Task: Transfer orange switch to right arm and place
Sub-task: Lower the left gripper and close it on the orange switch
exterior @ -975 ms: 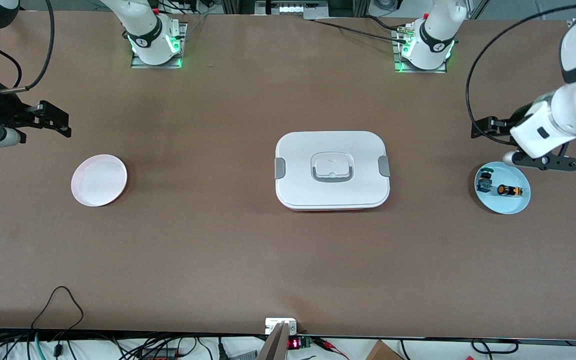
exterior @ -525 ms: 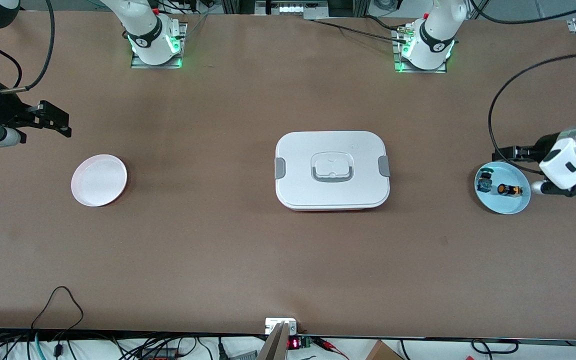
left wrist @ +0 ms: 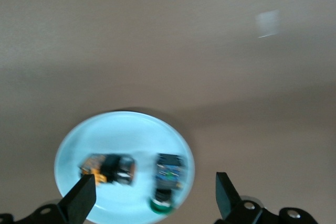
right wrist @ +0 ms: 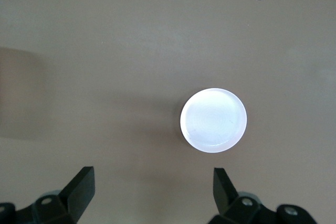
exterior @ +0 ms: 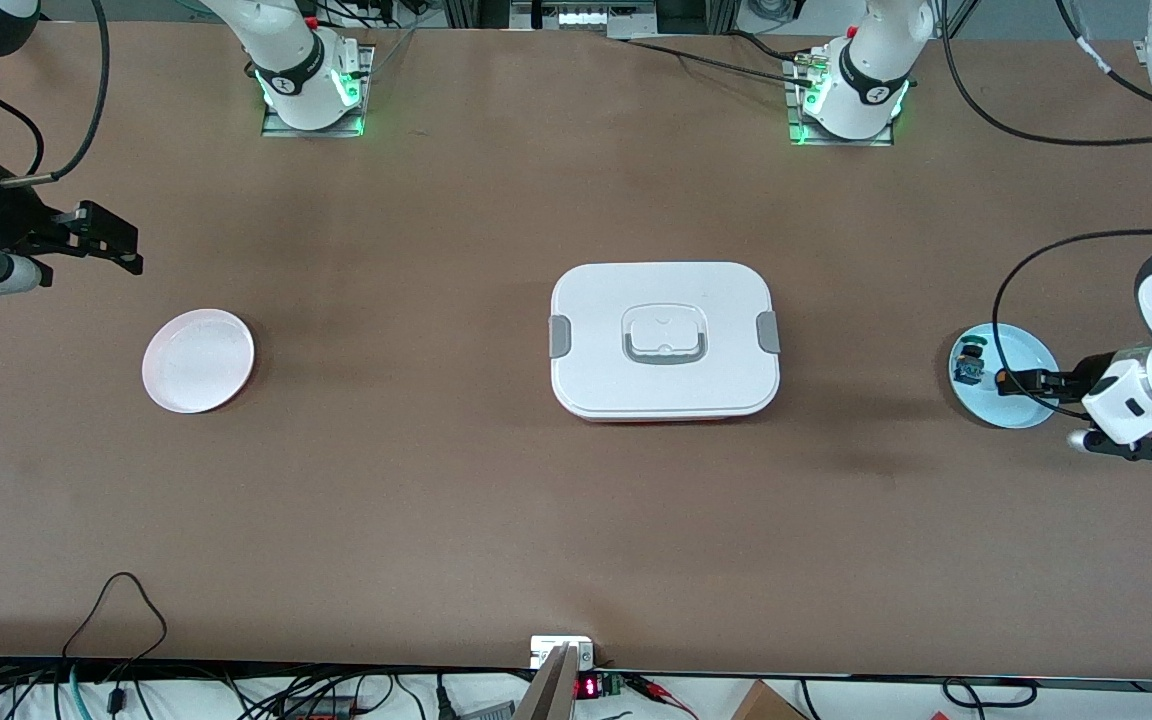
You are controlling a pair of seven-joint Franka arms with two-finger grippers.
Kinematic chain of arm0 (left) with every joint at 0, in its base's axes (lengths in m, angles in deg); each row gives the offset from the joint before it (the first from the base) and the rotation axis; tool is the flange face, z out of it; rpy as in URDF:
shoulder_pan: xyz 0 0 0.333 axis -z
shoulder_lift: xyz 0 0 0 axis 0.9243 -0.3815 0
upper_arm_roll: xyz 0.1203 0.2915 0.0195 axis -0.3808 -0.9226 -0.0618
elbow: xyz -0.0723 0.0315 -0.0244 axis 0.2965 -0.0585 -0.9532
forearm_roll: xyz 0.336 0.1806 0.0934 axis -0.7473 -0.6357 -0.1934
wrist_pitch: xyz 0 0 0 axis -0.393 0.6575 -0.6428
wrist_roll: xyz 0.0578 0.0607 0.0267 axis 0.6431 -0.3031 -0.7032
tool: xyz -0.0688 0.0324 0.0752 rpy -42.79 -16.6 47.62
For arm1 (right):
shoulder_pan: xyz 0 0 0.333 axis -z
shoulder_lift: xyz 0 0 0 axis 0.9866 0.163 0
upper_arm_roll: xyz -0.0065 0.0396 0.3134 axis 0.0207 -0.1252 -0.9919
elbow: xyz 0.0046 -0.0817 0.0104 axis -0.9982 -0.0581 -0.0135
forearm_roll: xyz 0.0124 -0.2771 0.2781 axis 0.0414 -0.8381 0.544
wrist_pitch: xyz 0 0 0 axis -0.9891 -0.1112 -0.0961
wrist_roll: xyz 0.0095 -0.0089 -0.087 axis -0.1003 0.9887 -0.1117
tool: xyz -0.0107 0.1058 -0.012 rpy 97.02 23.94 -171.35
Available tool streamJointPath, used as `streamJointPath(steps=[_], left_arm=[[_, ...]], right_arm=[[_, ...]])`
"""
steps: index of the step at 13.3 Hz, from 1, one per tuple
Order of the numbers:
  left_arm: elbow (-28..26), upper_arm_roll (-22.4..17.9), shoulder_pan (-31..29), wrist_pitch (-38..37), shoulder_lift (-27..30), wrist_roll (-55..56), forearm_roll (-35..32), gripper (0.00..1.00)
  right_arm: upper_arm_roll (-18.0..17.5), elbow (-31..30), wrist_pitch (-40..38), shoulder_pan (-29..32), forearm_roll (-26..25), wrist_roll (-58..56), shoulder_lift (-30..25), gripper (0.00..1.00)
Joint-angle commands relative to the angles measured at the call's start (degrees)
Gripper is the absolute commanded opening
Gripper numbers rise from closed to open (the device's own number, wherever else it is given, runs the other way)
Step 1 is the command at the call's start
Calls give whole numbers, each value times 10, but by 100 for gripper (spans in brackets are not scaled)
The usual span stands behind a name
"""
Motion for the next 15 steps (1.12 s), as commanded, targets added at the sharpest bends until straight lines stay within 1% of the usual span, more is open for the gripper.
streamJointPath(steps=[1, 4, 7, 9, 15], left_arm=[[-3, 5, -21, 8, -11, -37, -2, 100], [-8, 5, -40, 10, -24, -53, -2, 100], [-9, 5, -45, 11, -32, -66, -2, 100], [-9, 5, -52, 11, -49, -66, -2, 98], [-10, 5, -53, 35, -70, -78, -2, 97]], right_arm=[[-1, 12, -4, -1, -1, 9, 4, 100], [-1, 13, -4, -1, -2, 9, 4, 100], [-1, 12, -4, -1, -1, 9, 4, 100], [-1, 13, -4, -1, -1, 9, 4, 100], [-1, 12, -4, -1, -1, 9, 4, 100]])
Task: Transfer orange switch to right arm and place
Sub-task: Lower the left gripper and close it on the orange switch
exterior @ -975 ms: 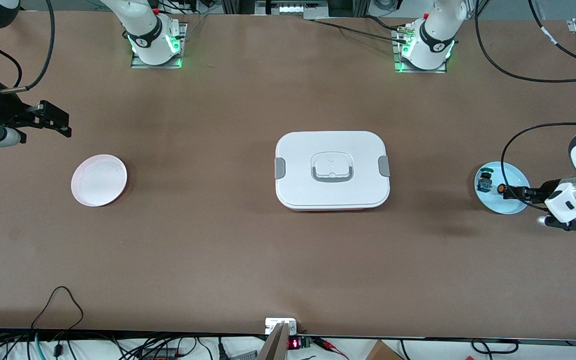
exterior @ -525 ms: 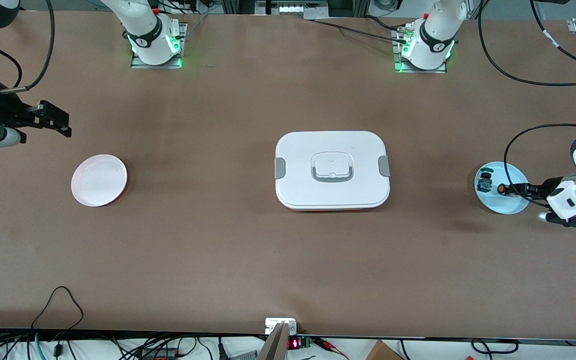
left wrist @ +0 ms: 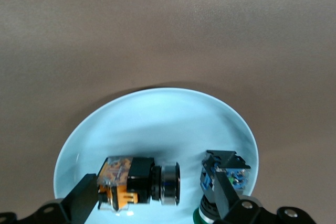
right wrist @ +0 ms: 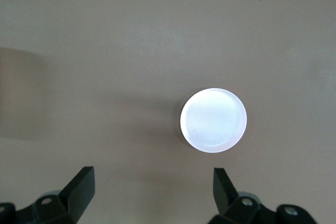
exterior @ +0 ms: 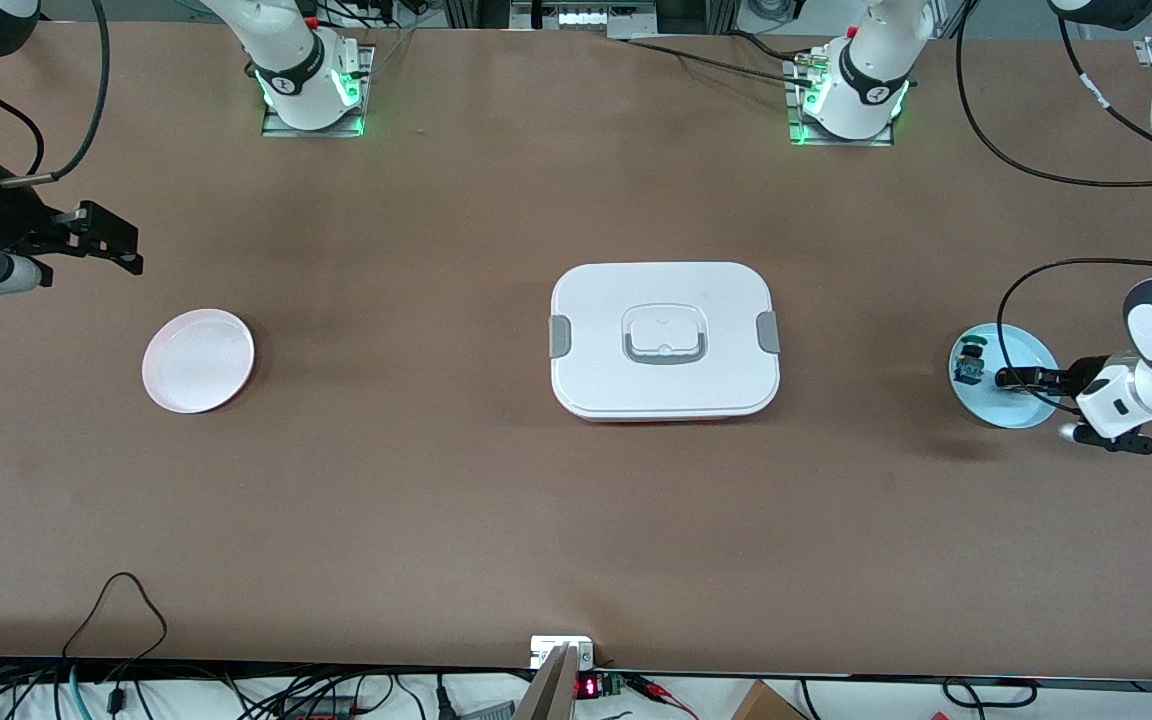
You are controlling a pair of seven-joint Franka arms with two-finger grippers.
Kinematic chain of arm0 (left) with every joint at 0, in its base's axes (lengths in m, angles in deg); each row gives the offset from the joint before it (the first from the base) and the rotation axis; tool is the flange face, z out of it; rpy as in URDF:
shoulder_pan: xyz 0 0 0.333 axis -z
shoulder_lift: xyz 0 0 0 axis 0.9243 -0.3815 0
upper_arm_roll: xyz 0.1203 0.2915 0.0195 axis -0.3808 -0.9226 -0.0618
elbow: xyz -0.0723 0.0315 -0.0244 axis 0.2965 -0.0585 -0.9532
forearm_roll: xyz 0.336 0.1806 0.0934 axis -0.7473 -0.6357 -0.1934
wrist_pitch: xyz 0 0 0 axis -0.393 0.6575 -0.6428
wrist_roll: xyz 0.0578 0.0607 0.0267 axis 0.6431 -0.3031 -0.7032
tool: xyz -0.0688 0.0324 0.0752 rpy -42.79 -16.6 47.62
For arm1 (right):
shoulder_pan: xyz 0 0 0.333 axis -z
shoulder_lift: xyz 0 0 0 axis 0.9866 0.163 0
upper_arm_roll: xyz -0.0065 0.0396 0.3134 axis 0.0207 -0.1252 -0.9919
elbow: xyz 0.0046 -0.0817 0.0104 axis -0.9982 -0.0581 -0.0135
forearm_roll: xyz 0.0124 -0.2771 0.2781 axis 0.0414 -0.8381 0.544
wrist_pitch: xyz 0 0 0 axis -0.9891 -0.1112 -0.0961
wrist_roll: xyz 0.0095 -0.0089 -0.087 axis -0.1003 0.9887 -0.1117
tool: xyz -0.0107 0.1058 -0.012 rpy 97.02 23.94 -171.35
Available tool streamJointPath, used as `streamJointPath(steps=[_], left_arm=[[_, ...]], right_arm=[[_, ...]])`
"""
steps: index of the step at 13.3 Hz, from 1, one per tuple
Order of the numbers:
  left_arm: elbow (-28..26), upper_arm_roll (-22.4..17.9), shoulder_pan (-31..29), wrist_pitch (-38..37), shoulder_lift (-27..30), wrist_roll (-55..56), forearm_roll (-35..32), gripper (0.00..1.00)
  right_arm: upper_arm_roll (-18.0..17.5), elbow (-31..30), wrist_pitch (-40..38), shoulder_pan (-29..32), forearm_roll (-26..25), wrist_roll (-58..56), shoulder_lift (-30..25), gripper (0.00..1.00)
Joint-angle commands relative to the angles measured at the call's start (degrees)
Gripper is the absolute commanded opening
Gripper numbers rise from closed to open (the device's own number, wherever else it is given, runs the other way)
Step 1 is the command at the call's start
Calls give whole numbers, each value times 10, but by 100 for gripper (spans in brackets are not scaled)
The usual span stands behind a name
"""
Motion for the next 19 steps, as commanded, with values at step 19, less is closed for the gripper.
streamJointPath(steps=[19], left_arm=[[-13, 5, -20, 18, -30, -32, -1, 71]], right_arm=[[-2, 13, -3, -7, -2, 8, 4, 100]])
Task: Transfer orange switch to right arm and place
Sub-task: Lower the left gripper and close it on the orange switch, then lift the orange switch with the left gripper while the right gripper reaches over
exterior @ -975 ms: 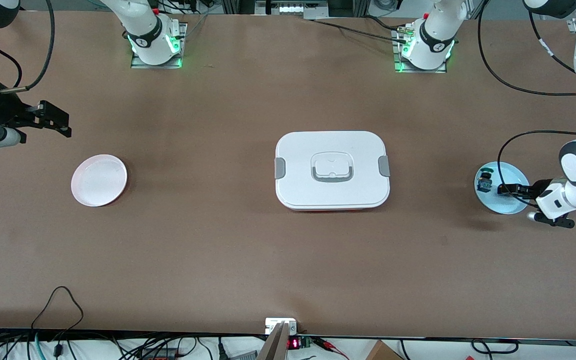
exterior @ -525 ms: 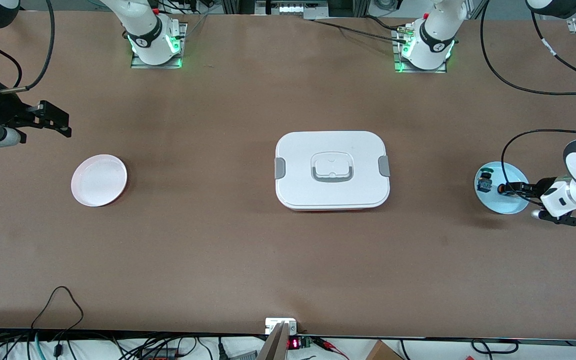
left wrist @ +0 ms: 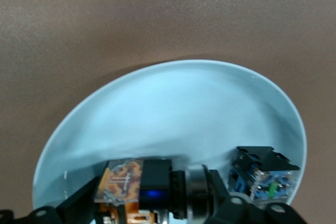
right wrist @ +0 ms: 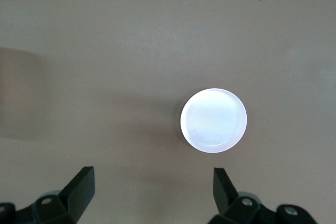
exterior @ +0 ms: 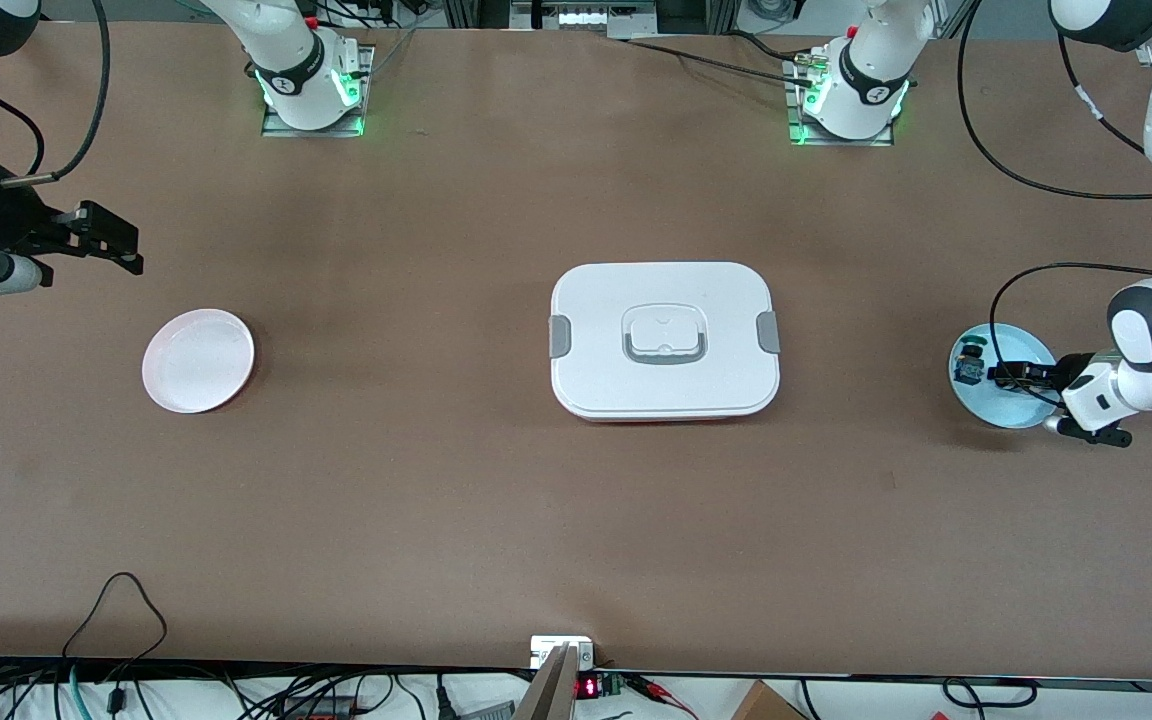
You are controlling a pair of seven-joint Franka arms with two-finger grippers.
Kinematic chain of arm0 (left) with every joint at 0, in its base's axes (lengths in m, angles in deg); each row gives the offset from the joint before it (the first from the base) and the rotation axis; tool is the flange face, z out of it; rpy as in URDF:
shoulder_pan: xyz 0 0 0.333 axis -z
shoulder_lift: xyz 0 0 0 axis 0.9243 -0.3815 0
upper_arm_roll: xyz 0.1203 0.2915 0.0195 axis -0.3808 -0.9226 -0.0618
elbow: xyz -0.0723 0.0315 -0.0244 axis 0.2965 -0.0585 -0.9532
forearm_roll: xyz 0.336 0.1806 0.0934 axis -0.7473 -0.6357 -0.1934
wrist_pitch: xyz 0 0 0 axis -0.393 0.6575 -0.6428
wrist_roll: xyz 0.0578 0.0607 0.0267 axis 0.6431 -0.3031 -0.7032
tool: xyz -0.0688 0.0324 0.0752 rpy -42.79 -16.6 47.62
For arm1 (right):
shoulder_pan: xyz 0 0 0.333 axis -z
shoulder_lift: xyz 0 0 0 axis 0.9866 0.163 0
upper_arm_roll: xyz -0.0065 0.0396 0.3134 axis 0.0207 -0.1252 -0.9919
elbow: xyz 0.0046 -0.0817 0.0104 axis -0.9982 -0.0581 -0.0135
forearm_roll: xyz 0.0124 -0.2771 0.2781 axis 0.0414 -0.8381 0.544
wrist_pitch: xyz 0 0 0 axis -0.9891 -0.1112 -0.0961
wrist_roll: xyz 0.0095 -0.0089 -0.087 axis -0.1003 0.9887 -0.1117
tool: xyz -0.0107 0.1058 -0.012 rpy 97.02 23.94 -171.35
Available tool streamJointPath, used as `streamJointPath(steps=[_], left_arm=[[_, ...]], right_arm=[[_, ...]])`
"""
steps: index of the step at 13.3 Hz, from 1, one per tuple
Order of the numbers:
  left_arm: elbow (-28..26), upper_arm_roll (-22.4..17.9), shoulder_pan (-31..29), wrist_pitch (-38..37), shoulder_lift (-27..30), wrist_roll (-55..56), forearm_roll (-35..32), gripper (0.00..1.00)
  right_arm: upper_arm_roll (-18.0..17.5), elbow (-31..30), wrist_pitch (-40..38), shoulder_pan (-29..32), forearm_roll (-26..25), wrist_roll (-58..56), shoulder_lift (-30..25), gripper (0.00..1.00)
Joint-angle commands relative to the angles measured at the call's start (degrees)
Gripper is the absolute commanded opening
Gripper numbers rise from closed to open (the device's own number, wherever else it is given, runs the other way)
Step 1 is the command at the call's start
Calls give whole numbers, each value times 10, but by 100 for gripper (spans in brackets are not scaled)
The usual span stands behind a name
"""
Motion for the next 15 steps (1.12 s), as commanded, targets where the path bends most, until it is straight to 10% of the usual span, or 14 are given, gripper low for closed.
streamJointPath(steps=[1, 8, 15], left_arm=[[2, 5, -1, 1, 0, -5, -1, 64], [28, 11, -1, -26, 23, -9, -4, 44], [179, 21, 62, -320, 69, 4, 6, 36]], right_arm=[[-1, 13, -3, -10, -3, 8, 4, 100], [-1, 13, -3, -10, -3, 8, 4, 100], [-2, 26, -2, -12, -2, 7, 5, 100]])
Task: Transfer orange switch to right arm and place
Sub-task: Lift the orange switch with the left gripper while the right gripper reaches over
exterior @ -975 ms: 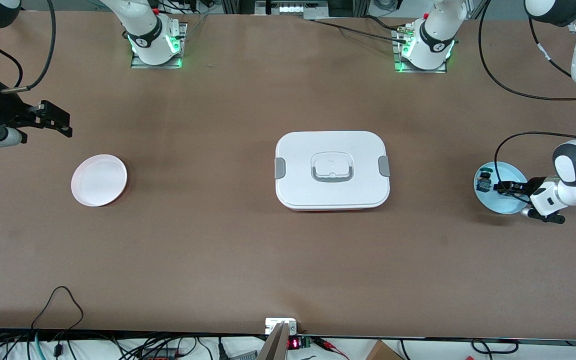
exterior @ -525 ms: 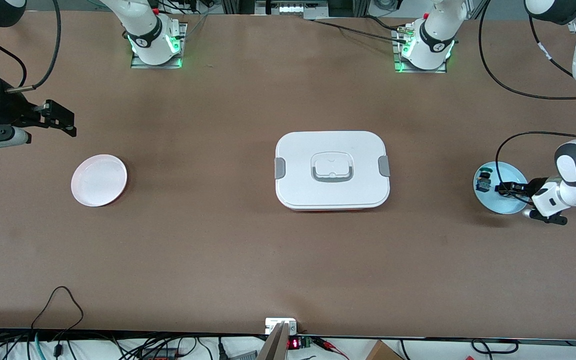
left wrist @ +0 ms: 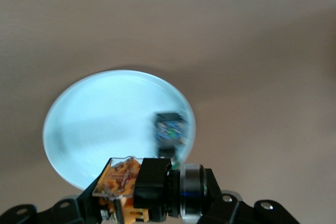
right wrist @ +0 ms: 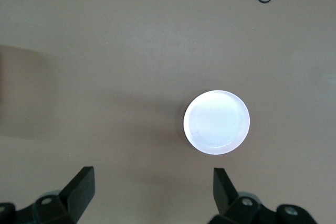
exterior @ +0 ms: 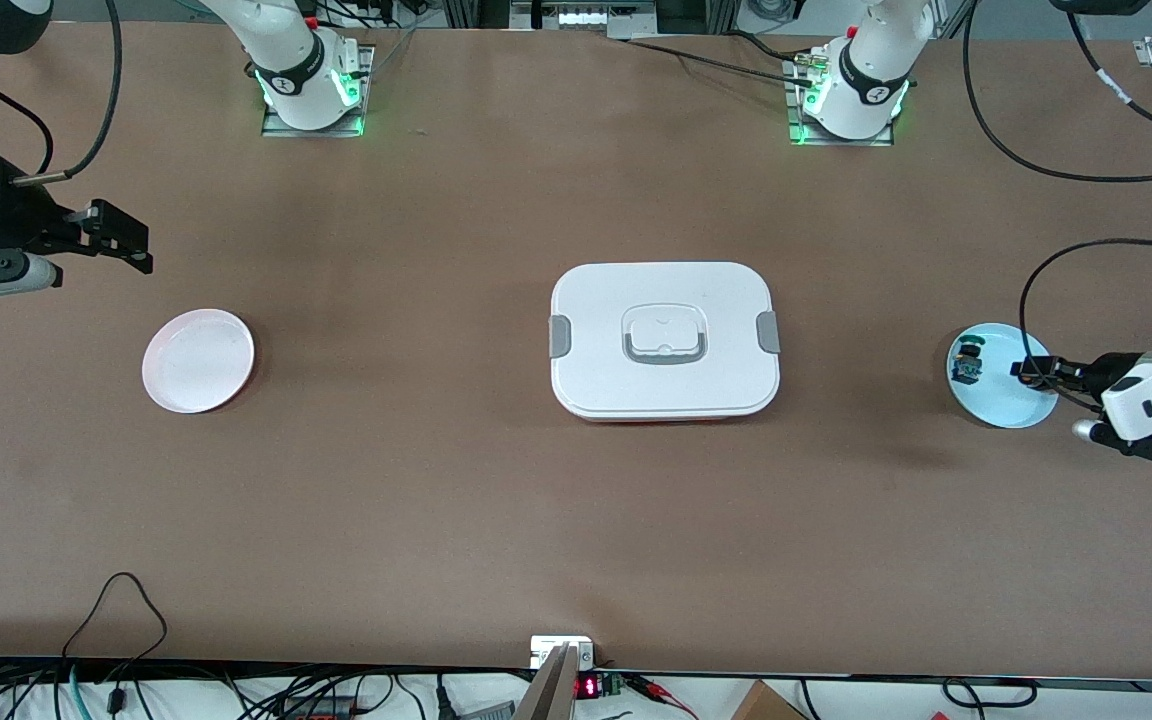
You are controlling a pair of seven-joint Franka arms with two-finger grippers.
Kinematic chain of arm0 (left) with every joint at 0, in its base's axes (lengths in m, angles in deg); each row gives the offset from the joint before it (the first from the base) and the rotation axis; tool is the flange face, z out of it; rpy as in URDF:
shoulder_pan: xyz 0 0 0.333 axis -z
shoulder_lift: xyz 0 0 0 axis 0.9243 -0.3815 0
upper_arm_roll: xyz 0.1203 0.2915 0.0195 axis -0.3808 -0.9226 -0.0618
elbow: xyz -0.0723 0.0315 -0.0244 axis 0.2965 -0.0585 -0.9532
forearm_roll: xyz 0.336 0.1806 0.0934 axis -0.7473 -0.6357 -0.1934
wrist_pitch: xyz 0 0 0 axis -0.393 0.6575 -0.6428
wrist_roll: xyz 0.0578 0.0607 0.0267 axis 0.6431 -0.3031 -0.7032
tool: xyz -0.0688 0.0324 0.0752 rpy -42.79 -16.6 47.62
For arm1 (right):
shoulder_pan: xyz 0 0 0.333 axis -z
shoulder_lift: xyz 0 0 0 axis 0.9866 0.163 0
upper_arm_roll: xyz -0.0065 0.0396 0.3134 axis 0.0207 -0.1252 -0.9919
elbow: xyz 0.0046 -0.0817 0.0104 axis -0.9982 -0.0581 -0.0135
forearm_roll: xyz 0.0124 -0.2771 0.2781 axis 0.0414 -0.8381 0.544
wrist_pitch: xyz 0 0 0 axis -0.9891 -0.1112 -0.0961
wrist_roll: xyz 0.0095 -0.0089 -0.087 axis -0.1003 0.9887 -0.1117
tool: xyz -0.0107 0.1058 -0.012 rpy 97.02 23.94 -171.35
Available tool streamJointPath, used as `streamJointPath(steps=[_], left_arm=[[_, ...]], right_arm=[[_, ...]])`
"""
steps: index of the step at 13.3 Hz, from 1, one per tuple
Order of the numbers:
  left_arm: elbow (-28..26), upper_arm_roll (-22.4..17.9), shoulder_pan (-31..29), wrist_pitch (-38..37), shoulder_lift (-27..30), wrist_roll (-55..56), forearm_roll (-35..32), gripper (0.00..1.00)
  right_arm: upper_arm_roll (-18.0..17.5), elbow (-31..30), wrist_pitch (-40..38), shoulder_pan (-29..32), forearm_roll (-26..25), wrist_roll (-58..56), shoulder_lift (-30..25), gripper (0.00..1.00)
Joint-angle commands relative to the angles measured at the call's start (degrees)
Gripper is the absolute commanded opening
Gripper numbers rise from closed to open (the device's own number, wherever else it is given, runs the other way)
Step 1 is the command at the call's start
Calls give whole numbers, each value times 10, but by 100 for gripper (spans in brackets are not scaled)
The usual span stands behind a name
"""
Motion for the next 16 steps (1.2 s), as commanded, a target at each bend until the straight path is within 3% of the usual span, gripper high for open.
streamJointPath(steps=[1, 6, 10, 13, 16], left_arm=[[51, -2, 37, -96, 19, 19, 6, 36], [53, 68, 52, -150, 92, 44, 33, 36], [52, 84, 56, -159, 101, 49, 183, 36], [49, 133, 57, -168, 98, 57, 252, 36], [44, 152, 90, -158, 51, 57, 375, 35]], right_arm=[[-1, 24, -2, -10, -7, 0, 5, 100], [1, 25, 6, -12, 0, 2, 3, 100], [6, 25, 1, -8, 15, -4, -5, 100], [9, 18, -35, -6, 7, -4, -2, 100], [5, 13, -109, -7, 18, -32, 6, 100]])
